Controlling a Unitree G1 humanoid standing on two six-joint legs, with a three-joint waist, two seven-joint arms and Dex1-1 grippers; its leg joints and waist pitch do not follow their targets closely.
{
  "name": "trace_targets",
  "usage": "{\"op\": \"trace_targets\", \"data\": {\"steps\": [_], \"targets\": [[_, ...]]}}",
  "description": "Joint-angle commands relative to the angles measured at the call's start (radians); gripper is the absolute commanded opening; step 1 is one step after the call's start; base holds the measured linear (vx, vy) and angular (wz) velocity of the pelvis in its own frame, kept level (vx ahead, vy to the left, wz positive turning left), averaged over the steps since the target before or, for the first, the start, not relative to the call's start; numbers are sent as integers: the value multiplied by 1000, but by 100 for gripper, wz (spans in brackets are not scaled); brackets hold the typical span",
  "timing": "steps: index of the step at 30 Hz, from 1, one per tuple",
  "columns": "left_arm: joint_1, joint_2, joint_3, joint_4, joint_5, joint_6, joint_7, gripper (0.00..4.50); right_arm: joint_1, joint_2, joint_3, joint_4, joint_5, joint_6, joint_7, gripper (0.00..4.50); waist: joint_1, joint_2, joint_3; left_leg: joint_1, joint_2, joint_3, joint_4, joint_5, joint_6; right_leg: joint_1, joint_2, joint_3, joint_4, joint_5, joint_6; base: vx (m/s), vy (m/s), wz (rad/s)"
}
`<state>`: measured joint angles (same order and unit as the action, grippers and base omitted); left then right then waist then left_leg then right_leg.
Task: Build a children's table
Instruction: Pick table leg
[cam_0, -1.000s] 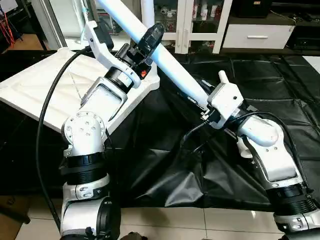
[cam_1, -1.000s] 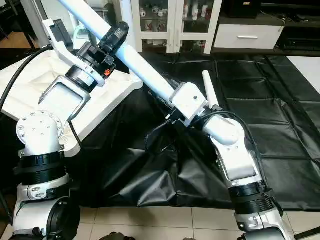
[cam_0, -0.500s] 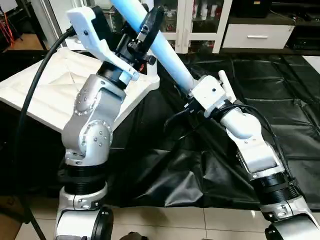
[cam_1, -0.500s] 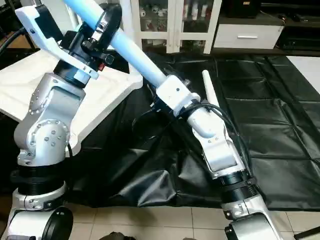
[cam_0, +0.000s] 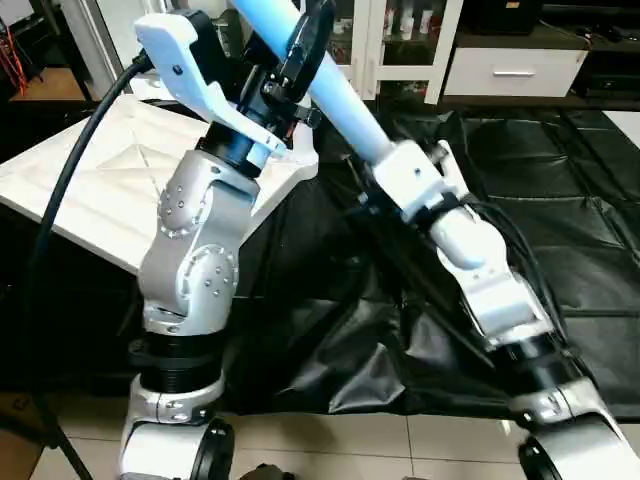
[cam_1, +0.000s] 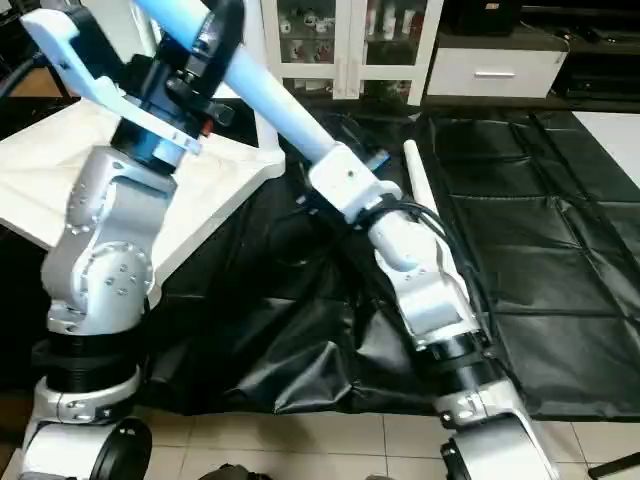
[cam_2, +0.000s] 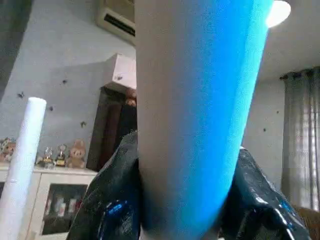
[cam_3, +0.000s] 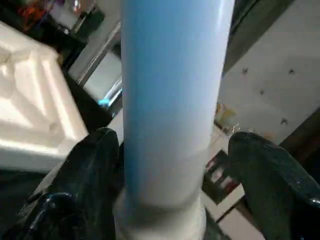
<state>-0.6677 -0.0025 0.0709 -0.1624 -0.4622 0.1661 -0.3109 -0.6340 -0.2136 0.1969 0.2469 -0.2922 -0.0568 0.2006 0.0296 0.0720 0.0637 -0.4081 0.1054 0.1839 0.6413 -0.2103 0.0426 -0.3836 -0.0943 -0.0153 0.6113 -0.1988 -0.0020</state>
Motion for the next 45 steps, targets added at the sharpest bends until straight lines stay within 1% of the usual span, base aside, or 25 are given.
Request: {"op": "trace_targets", "data": {"steps": [1,2,5,9,13,15,18,19,20,21,22,25,30,32,39,40,41,42,43,44,45], "targets": [[-4,-2,-3,8,9,-21,2,164,-15,7,13,5,-11,-11,-7,391,-6,-8,-78,41,105,-49,-100,-181,7,31,-52,22,-45,36,-236,0,0,0],[-6,-3,-1,11,12,-26,4,164,-19,9,15,9,-14,-11,-10,391,-4,-7,-78,41,105,-50,-100,-182,4,31,-53,22,-45,33,-236,0,0,0],[-12,-10,12,19,18,-45,17,164,-24,19,22,14,-15,-12,-6,391,-5,-6,-79,40,105,-51,-100,-175,-2,32,-51,22,-42,48,-232,0,0,0],[-12,-8,14,26,18,-56,15,164,-23,25,21,23,-17,-4,-18,391,-3,-6,-81,40,104,-50,-97,-151,5,33,-53,22,-41,72,-234,0,0,0],[-12,-13,12,28,18,-64,14,164,-21,28,16,32,-21,9,-28,391,-4,-7,-80,39,104,-50,-98,-159,8,34,-53,22,-41,58,-237,0,0,0],[-10,-15,7,25,14,-65,14,164,-22,31,10,37,-23,13,-33,391,-3,-3,-81,41,105,-50,-98,-163,4,33,-53,22,-41,56,-237,0,0,0],[-7,-21,2,19,5,-62,13,164,-24,33,7,41,-16,11,-30,391,-4,-5,-81,41,104,-50,-97,-160,4,33,-53,22,-41,66,-236,0,0,0],[-4,-25,-1,15,1,-59,13,164,-25,34,7,41,-14,10,-28,391,-4,-2,-80,40,104,-50,-98,-161,3,33,-52,21,-40,67,-235,0,0,0],[-3,-27,-5,14,1,-58,12,164,-26,35,8,41,-15,10,-29,391,-4,-4,-81,41,104,-50,-98,-165,2,33,-52,21,-41,67,-236,0,0,0],[-2,-28,-6,13,0,-57,12,164,-26,36,8,41,-16,10,-30,391,-3,0,-81,41,104,-51,-98,-166,0,33,-53,21,-40,67,-236,0,0,0],[-1,-32,-12,12,-7,-51,7,164,-30,38,8,45,-17,10,-33,391,-4,-2,-81,41,104,-51,-99,-169,-2,33,-51,21,-40,69,-235,0,0,0],[1,-36,-16,9,-15,-46,3,164,-35,39,7,52,-21,13,-40,391,-4,-1,-81,42,103,-50,-98,-169,-5,33,-50,20,-40,74,-236,0,0,0],[3,-38,-16,4,-16,-45,3,164,-41,38,1,59,-26,20,-49,391,-4,-2,-82,41,103,-50,-97,-163,-2,34,-52,21,-40,79,-237,0,0,0],[6,-34,-15,2,-21,-42,1,164,-47,39,-11,64,-23,32,-56,391,-4,-3,-82,42,103,-50,-96,-158,1,34,-51,21,-39,79,-240,0,0,0],[10,-37,-19,-4,-33,-36,-2,164,-48,32,-7,77,-24,28,-57,391,-4,-3,-82,42,103,-49,-96,-152,3,33,-50,20,-39,81,-240,0,0,0],[10,-37,-19,-5,-33,-35,-3,164,-48,31,-7,77,-26,30,-59,391,-4,-3,-83,42,102,-48,-95,-154,3,35,-51,21,-40,78,-241,0,0,0],[11,-38,-19,-7,-34,-34,-3,164,-46,30,-7,78,-27,32,-62,372,-4,-2,-82,40,103,-49,-95,-146,5,35,-52,21,-39,83,-240,0,0,0],[10,-36,-17,-7,-35,-34,-2,164,-46,29,-7,78,-27,33,-63,372,-4,-3,-83,40,103,-49,-94,-142,6,35,-52,21,-39,86,-240,0,0,0],[9,-35,-16,-6,-36,-34,-2,164,-46,29,-6,78,-26,34,-63,358,-4,-3,-83,41,103,-49,-94,-142,8,35,-52,21,-39,83,-240,0,0,0],[9,-34,-15,-5,-36,-34,-2,164,-45,29,-6,77,-26,36,-64,358,-4,-2,-83,41,103,-49,-94,-142,8,35,-51,20,-39,83,-240,0,0,0],[9,-34,-14,-5,-36,-35,-1,164,-45,29,-6,76,-26,36,-64,344,-4,-2,-83,41,103,-49,-95,-143,7,34,-50,20,-38,83,-240,0,0,0]]}}
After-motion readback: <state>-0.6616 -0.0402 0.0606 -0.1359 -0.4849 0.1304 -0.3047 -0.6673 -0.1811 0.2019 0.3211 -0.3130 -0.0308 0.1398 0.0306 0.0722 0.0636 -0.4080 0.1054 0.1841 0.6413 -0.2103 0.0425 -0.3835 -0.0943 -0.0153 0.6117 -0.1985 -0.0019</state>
